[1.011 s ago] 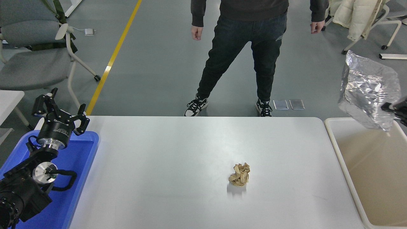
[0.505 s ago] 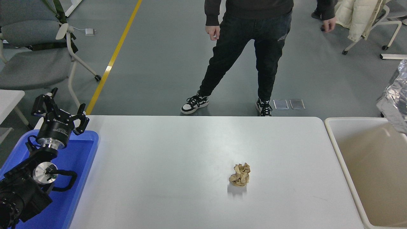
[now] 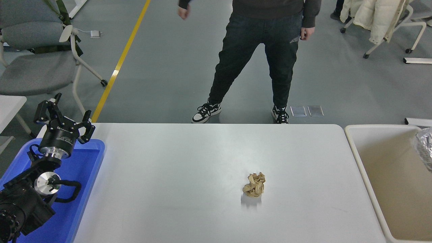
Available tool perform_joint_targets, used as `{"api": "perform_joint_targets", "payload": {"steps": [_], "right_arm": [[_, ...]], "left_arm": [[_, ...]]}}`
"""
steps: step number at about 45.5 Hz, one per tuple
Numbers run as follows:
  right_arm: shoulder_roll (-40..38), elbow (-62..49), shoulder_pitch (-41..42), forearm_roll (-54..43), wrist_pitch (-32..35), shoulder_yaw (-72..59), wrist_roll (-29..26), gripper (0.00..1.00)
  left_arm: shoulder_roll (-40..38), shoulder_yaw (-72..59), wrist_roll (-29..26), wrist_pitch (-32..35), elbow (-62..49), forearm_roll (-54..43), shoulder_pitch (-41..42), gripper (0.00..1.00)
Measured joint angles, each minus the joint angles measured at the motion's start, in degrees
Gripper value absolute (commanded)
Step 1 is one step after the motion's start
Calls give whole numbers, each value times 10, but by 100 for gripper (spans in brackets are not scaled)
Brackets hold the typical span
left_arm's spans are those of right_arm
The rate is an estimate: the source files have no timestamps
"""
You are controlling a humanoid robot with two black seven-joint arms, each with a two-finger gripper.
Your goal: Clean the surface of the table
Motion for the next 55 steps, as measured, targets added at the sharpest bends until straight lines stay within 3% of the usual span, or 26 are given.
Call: {"api": "perform_joint_targets", "payload": {"steps": [9, 24, 50, 51, 54, 55], "right_arm": [[55, -50, -15, 8, -16, 1, -1, 0], [139, -77, -35, 14, -117, 3, -11, 0], [175, -83, -39, 16, -186, 1, -25, 0], [176, -83, -39, 16, -188, 0, -25, 8], [178, -83, -39, 16, -193, -1, -25, 83], [178, -83, -39, 16, -195, -2, -25, 98]], "left_arm": [[0, 0, 0, 0, 0, 0, 0, 100], [0, 0, 0, 0, 0, 0, 0, 100], [0, 0, 0, 0, 0, 0, 0, 100], [0, 0, 0, 0, 0, 0, 0, 100], [0, 0, 0, 0, 0, 0, 0, 100], [0, 0, 0, 0, 0, 0, 0, 100]]}}
